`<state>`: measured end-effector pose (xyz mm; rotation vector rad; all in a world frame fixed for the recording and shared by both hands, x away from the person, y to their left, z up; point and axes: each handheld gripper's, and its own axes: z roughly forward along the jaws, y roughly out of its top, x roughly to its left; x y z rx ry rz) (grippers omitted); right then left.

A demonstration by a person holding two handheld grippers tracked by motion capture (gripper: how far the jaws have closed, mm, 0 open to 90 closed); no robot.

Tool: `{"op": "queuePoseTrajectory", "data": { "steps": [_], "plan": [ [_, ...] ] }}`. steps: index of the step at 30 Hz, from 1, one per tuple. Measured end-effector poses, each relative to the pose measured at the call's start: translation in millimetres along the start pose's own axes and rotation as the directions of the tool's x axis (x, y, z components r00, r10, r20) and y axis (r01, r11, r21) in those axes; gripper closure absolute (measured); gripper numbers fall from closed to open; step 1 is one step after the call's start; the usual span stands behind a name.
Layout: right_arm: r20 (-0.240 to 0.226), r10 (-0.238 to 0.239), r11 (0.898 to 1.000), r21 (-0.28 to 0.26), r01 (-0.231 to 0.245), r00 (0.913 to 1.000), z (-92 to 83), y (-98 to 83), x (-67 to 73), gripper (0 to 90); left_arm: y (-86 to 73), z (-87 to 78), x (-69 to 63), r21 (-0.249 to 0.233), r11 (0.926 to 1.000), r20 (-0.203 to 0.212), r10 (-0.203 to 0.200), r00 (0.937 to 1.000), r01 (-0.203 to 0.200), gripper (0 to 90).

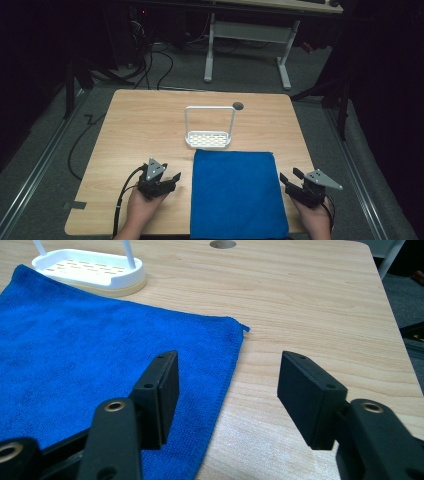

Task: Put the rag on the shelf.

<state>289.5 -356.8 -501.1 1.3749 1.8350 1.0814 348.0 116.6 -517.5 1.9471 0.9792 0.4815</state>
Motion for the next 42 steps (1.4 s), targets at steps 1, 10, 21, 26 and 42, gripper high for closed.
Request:
{"op": "queuePoseTrajectory", "data": {
  "steps": [1,10,21,26,42],
  "plan": [
    [-0.004,0.006,1.0,0.004,-0.006,1.0,0.0,0.2,-0.3,39.1,4.3,3.2,-2.5,-0.006,1.0,0.004,0.006,1.0,-0.006,38.5],
    [-0.02,-0.009,1.0,0.012,0.009,0.9998,0.2,2.0,4.0,35.4,18.4,22.4,-13.2,0.003,1.0,0.046,-0.002,0.999,0.002,38.3],
    [-0.034,-0.022,1.0,0.022,0.023,0.9992,3.1,1.9,6.7,33.8,40.7,59.7,-23.8,0.021,0.9989,0.044,0.042,0.9982,-0.042,37.5],
    [-0.035,-0.021,0.999,0.024,0.022,0.9992,3.0,1.6,6.7,33.7,46.3,70.5,-26.4,0.017,0.9985,0.043,0.052,0.9977,-0.053,37.1],
    [-0.052,-0.025,0.999,0.034,0.027,0.9983,6.1,0.1,9.0,33.0,51.0,100.1,-20.1,-0.003,1.0,0.036,0.004,0.9993,-0.004,47.0]
  ]
}}
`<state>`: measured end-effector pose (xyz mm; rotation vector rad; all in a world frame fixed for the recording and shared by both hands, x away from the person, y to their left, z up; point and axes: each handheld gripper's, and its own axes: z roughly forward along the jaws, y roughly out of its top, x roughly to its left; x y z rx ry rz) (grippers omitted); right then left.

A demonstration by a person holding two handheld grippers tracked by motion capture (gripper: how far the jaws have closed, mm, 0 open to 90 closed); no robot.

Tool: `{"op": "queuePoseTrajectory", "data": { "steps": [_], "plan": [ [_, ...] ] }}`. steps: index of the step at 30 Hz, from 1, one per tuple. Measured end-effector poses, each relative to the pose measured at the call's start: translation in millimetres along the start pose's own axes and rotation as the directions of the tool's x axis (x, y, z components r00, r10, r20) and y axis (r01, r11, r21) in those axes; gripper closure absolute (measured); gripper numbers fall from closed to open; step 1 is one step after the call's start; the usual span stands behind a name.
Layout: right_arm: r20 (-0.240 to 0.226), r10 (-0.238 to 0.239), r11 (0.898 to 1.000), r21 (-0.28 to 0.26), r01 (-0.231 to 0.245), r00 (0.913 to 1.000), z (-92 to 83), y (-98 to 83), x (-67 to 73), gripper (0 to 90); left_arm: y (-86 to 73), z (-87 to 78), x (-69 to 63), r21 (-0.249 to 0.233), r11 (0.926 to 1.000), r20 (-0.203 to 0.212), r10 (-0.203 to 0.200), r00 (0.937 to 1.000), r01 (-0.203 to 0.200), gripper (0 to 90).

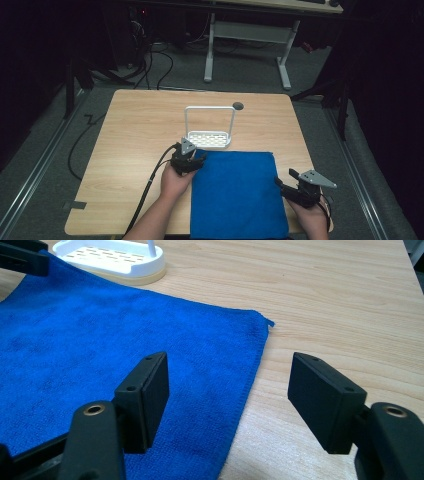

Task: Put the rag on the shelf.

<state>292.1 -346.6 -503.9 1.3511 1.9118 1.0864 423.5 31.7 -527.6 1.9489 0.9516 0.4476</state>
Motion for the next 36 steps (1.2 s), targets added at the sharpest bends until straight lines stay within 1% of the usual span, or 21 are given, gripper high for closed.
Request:
{"op": "queuePoseTrajectory", "data": {
  "steps": [1,3,4,5,6,8,9,12,13,16,17,18,20,22,23,25,28,30,31,33,36],
  "plan": [
    [-0.002,0.0,1.0,0.0,0.0,1.0,0.2,0.0,0.5,33.0,-0.4,-0.2,0.5,0.001,1.0,0.003,-0.003,1.0,0.003,48.2],
    [-0.004,0.0,1.0,0.001,0.0,1.0,0.6,-0.2,1.9,33.1,-1.0,-0.7,2.6,0.004,0.9997,0.008,-0.024,0.9997,0.024,50.2],
    [-0.007,-0.008,1.0,0.001,0.008,0.9999,1.8,-0.3,2.8,33.1,-1.3,-1.1,4.2,0.0,0.9993,0.01,-0.037,0.9993,0.037,51.8],
    [-0.007,-0.006,1.0,0.003,0.006,1.0,2.1,-0.4,3.4,33.3,-1.6,-1.4,6.1,-0.006,0.9983,0.013,-0.058,0.9982,0.058,52.7],
    [-0.01,-0.004,1.0,0.002,0.004,0.9999,2.6,-0.4,3.8,33.6,-2.5,-2.6,9.6,-0.015,0.9952,0.019,-0.097,0.9951,0.097,53.8],
    [-0.011,-0.003,1.0,0.001,0.003,0.9999,2.9,-0.2,4.0,33.9,-2.8,-3.3,10.0,-0.021,0.9947,0.02,-0.101,0.9947,0.101,55.2],
    [-0.015,0.003,1.0,-0.002,-0.003,0.9999,4.6,-0.1,4.3,35.0,-3.0,-3.6,9.6,-0.023,0.9951,0.02,-0.096,0.9952,0.096,58.1],
    [-0.014,0.006,1.0,0.005,-0.006,0.9999,7.2,0.2,4.6,35.0,-3.1,-3.4,8.4,-0.024,0.996,0.018,-0.085,0.9962,0.086,60.3],
    [-0.027,0.02,1.0,0.012,-0.02,0.9994,10.7,2.7,5.0,36.3,-3.1,-3.3,8.5,-0.025,0.9959,0.021,-0.087,0.996,0.087,63.6],
    [-0.027,0.032,0.999,0.011,-0.032,0.9991,13.5,7.6,4.9,36.3,-3.1,-3.0,9.9,-0.026,0.9943,0.026,-0.103,0.9944,0.104,64.4],
    [-0.026,0.032,0.999,0.009,-0.032,0.9992,15.1,10.6,4.9,37.0,-3.1,-2.8,10.6,-0.026,0.9937,0.029,-0.108,0.9937,0.109,65.1],
    [-0.022,0.019,1.0,0.009,-0.019,0.9996,19.4,16.4,5.2,38.9,-3.1,-2.6,11.3,-0.022,0.9932,0.03,-0.114,0.9931,0.114,65.5],
    [-0.019,0.01,1.0,0.012,-0.009,0.9998,22.4,19.2,4.7,40.0,-2.8,-1.9,12.4,-0.018,0.9921,0.028,-0.124,0.9919,0.125,65.2],
    [0.005,-0.002,0.999,0.032,0.001,1.0,30.9,24.4,2.3,42.6,-2.4,-0.7,13.5,-0.006,0.9908,0.032,-0.135,0.9904,0.135,64.2],
    [0.007,0.006,0.999,0.042,-0.006,1.0,34.3,26.1,0.1,42.6,-2.3,-0.1,13.8,-0.001,0.9906,0.032,-0.137,0.9901,0.137,63.5],
    [0.004,0.054,0.997,0.062,-0.054,0.9985,43.5,30.2,-7.0,43.6,-2.1,0.3,14.0,0.004,0.9905,0.033,-0.138,0.9899,0.138,63.3],
    [0.017,0.07,0.992,0.1,-0.071,0.9974,56.5,35.4,-12.7,43.7,-1.8,1.4,13.5,0.012,0.9911,0.035,-0.133,0.9905,0.133,63.3],
    [0.019,0.08,0.991,0.102,-0.081,0.9966,64.8,37.5,-17.0,45.5,-1.7,1.6,12.9,0.015,0.9917,0.033,-0.128,0.9912,0.128,63.2],
    [0.022,0.092,0.988,0.12,-0.094,0.9955,69.3,39.0,-19.4,45.5,-1.7,1.8,12.6,0.014,0.9919,0.033,-0.127,0.9914,0.126,63.3],
    [0.03,0.105,0.986,0.126,-0.108,0.9941,77.3,40.4,-22.7,47.9,-1.6,2.1,12.4,0.019,0.9922,0.035,-0.124,0.9917,0.124,63.3],
    [0.043,0.107,0.984,0.138,-0.112,0.9933,87.0,42.0,-26.4,52.3,-1.6,2.2,12.6,0.02,0.992,0.036,-0.126,0.9914,0.125,64.2]
  ]
}}
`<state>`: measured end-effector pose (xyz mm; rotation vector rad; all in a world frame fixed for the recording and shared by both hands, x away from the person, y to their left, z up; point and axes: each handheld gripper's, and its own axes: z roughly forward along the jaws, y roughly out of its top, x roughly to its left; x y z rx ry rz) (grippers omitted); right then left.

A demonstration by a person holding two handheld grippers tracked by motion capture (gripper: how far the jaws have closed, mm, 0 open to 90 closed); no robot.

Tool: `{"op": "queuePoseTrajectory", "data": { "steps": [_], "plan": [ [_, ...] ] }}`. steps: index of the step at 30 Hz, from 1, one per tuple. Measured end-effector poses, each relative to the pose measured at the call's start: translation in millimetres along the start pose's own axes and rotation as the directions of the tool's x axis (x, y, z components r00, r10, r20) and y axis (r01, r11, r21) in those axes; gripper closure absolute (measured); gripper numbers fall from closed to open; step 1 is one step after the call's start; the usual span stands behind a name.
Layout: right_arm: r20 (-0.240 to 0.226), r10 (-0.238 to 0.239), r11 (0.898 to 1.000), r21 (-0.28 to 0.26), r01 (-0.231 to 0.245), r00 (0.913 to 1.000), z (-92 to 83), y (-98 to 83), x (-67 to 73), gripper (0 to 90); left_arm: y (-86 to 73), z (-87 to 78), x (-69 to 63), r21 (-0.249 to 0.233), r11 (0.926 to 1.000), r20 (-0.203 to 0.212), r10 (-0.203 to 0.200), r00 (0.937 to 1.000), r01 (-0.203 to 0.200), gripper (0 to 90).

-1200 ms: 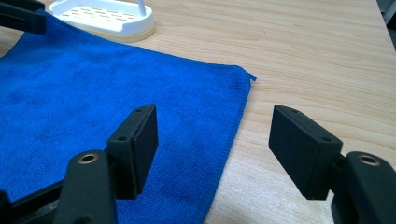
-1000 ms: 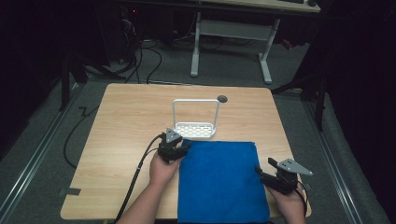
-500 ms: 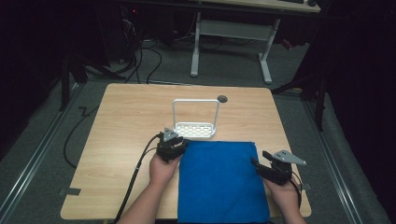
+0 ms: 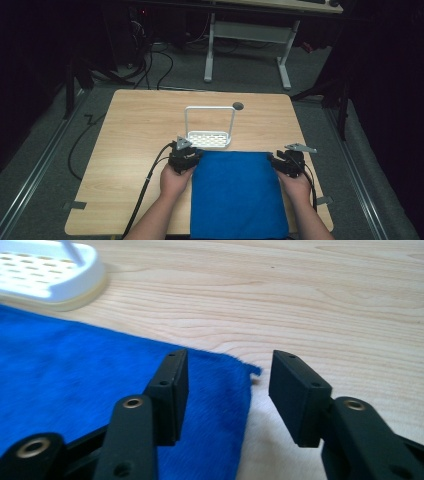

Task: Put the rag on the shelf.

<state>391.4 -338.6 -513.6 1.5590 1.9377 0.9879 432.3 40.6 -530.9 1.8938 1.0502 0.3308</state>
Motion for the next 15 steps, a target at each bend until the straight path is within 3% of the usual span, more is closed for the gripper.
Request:
{"op": "queuePoseTrajectory", "data": {
  "steps": [5,11,15],
  "plan": [
    [0.005,0.01,1.0,0.029,-0.01,0.9999,12.8,-0.6,-2.0,57.0,0.1,0.7,-0.4,0.007,1.0,-0.002,0.004,1.0,-0.004,66.4],
    [0.012,0.009,0.999,0.038,-0.01,0.9999,16.3,-2.4,-2.5,58.6,0.2,1.0,-1.3,0.015,0.9998,-0.005,0.013,0.9999,-0.013,71.9],
    [0.012,0.004,0.999,0.039,-0.004,0.9999,17.4,-2.7,-3.1,64.4,0.0,0.9,-1.8,0.016,0.9997,-0.005,0.016,0.9999,-0.016,76.5]
  ]
}}
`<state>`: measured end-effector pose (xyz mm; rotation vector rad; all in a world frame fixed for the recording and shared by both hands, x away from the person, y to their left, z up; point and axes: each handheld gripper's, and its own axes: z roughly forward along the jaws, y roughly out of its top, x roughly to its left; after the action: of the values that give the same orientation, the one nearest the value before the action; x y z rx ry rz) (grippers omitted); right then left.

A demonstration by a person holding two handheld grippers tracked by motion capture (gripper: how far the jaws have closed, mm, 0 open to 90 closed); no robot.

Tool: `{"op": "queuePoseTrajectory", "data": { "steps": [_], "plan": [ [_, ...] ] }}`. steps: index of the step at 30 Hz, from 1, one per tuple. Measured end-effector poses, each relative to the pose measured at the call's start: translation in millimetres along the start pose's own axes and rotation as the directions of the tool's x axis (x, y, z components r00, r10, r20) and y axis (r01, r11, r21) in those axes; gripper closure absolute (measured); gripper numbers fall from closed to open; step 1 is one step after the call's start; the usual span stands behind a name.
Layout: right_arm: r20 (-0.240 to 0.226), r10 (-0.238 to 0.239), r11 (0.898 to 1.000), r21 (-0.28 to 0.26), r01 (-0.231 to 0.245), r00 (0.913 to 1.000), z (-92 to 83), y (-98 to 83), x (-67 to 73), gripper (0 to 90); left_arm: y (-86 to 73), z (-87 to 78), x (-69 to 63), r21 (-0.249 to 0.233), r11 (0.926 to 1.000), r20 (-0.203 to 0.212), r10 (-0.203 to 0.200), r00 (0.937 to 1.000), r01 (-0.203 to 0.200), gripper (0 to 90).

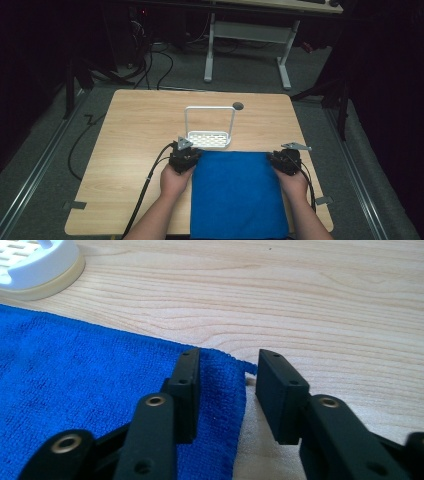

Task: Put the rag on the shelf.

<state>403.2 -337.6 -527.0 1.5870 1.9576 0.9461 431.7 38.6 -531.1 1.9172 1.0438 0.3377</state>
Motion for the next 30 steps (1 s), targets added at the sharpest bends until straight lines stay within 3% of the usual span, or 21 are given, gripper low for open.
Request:
{"op": "queuePoseTrajectory", "data": {
  "steps": [4,10,20,23,30],
  "plan": [
    [-0.002,-0.002,1.0,0.008,0.002,1.0,1.2,-1.0,-0.5,69.8,-0.2,-0.1,-0.4,-0.001,1.0,0.003,0.005,1.0,-0.005,81.6],
    [-0.014,-0.032,0.999,-0.011,0.032,0.9994,-0.7,-3.6,1.4,86.9,-0.5,-0.5,-1.8,-0.003,0.9998,0.005,0.022,0.9997,-0.022,87.2],
    [-0.027,-0.036,0.994,-0.102,0.033,0.999,-24.6,-7.0,9.5,87.7,-2.4,-5.3,-2.8,-0.06,0.9974,0.022,0.042,0.9989,-0.041,87.9],
    [-0.027,-0.017,0.992,-0.124,0.013,0.9995,-30.2,-10.9,14.1,87.7,-2.7,-6.5,-2.7,-0.068,0.9966,0.031,0.048,0.9984,-0.046,87.9],
    [-0.034,-0.028,0.985,-0.172,0.022,0.999,-45.2,-15.2,22.9,87.6,-4.0,-8.7,-4.2,-0.083,0.9948,0.035,0.061,0.9975,-0.058,87.9]
  ]
}}
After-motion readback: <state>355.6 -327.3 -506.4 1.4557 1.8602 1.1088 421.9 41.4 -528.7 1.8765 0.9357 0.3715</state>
